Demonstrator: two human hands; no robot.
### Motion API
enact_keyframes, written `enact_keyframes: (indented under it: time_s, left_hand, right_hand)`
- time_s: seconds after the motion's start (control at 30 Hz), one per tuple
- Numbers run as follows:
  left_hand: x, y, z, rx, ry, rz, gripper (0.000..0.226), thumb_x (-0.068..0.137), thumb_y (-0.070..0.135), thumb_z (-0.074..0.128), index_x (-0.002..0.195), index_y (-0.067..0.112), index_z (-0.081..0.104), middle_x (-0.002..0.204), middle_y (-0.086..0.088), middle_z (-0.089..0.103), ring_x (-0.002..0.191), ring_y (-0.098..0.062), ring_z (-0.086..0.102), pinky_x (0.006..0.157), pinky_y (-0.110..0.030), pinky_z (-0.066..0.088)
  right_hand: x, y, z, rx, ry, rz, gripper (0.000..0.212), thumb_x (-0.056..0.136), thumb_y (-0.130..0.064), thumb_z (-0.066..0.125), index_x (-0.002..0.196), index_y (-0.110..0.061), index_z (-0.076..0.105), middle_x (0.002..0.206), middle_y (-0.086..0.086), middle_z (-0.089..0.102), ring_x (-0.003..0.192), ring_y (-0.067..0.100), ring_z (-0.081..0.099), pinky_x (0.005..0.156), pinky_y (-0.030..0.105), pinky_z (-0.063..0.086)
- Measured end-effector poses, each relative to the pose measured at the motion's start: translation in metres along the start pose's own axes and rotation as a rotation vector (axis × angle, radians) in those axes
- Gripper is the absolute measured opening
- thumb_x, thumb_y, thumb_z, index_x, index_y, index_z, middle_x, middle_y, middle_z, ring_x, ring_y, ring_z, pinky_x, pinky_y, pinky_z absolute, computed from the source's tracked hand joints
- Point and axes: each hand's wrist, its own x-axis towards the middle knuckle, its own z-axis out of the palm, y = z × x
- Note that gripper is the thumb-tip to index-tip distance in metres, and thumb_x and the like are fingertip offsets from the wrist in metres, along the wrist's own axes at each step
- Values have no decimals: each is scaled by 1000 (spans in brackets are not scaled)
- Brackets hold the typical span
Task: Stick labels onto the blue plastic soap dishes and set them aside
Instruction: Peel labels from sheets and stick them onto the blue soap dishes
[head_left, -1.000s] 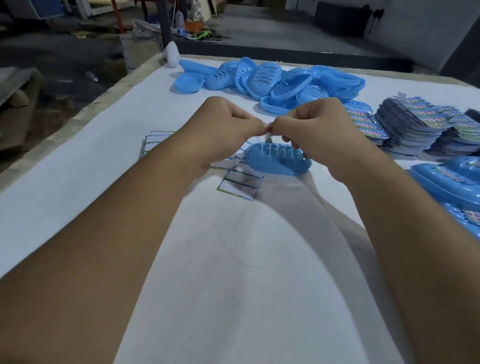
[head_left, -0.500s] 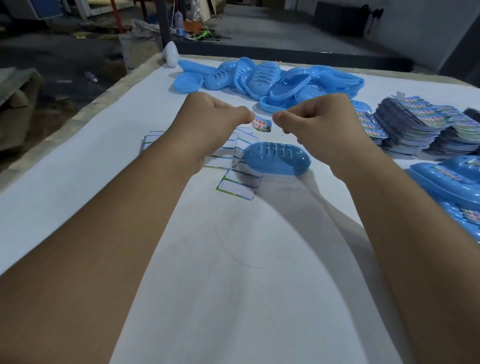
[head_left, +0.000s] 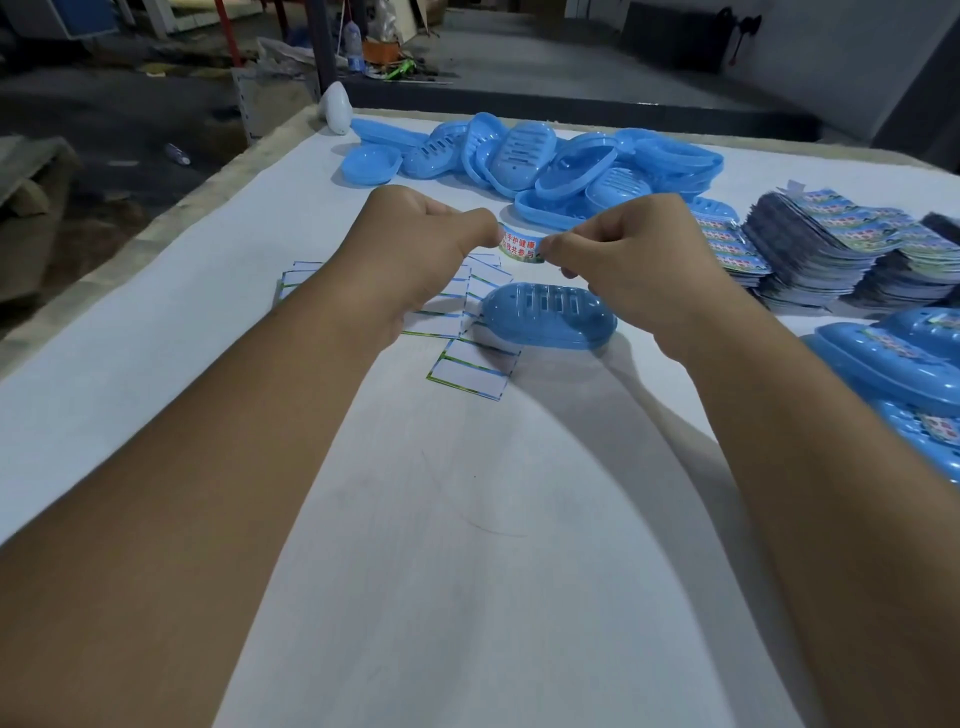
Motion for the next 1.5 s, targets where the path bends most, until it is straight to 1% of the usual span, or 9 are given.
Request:
enact_keyframes:
  time_s: [0.23, 0.33, 0.4, 0.57, 0.67, 0.8, 1.1, 1.23, 1.5]
  left_hand:
    - [1, -3, 7, 62, -10, 4, 34, 75, 43, 79, 89, 12, 75, 60, 10, 52, 34, -2, 39, 48, -22, 31]
    - [1, -6, 14, 74, -21, 19, 32, 75, 48, 80, 87, 19, 76, 74, 13, 61, 57, 4, 53, 53, -23, 37]
    - [2, -9, 19, 60, -34, 18, 33, 74, 49, 83, 86, 19, 76, 82, 11, 68, 72, -1, 59, 60, -24, 42]
    - [4, -14, 28, 88, -60, 16, 40, 66, 43, 85, 79, 6, 77, 51, 1, 63, 39, -9, 50, 56, -37, 52]
    - [4, -12, 32, 123, -61, 54, 44, 64, 37, 79, 80, -3, 73, 69, -24, 67, 54, -20, 58, 70, -52, 61]
    - [5, -12, 34, 158, -84, 64, 49, 62, 38, 78, 82, -6, 72, 71, -27, 66, 61, -34, 66, 73, -59, 60]
    - [5, -12, 35, 232, -114, 61, 53, 59, 45, 83, 82, -2, 74, 79, -18, 74, 65, -31, 73, 70, -56, 59]
    - [8, -13, 36, 268, -96, 57, 52, 57, 48, 84, 79, 1, 74, 57, -5, 66, 49, -22, 59, 57, -47, 59]
    - [13, -15, 38, 283, -103, 54, 50, 59, 45, 84, 79, 1, 73, 55, -5, 60, 49, -22, 53, 57, -35, 47]
  right_hand:
    - [5, 0, -6, -14, 15, 90, 27, 72, -39, 73, 69, -13, 77, 58, -6, 66, 47, 9, 45, 39, 17, 36]
    - [6, 2, -8, -40, 1, 128, 30, 67, -45, 76, 62, -15, 75, 56, -7, 66, 49, 11, 47, 40, 18, 38]
    - [6, 2, -9, -64, -15, 138, 35, 64, -49, 79, 64, -13, 76, 57, -3, 65, 50, 12, 47, 44, 23, 39]
    - [6, 3, -12, -147, -46, 197, 40, 64, -47, 79, 65, -7, 72, 48, -2, 50, 44, 15, 37, 42, 23, 32]
    - [5, 4, -14, -189, -95, 215, 31, 65, -45, 77, 63, -15, 68, 49, -1, 48, 38, 14, 33, 43, 24, 31]
    - [5, 6, -16, -216, -128, 216, 31, 66, -46, 76, 66, -18, 62, 50, 0, 46, 36, 16, 30, 41, 21, 27]
    - [8, 10, -14, -355, -106, 201, 57, 61, -58, 75, 82, -5, 72, 57, 6, 53, 35, 15, 36, 35, 17, 28]
    - [9, 11, -14, -371, -118, 200, 45, 59, -56, 75, 71, -13, 66, 57, 7, 52, 43, 21, 37, 41, 21, 30]
    - [9, 11, -13, -393, -126, 193, 40, 62, -50, 76, 65, -16, 56, 53, 6, 47, 42, 21, 35, 39, 19, 28]
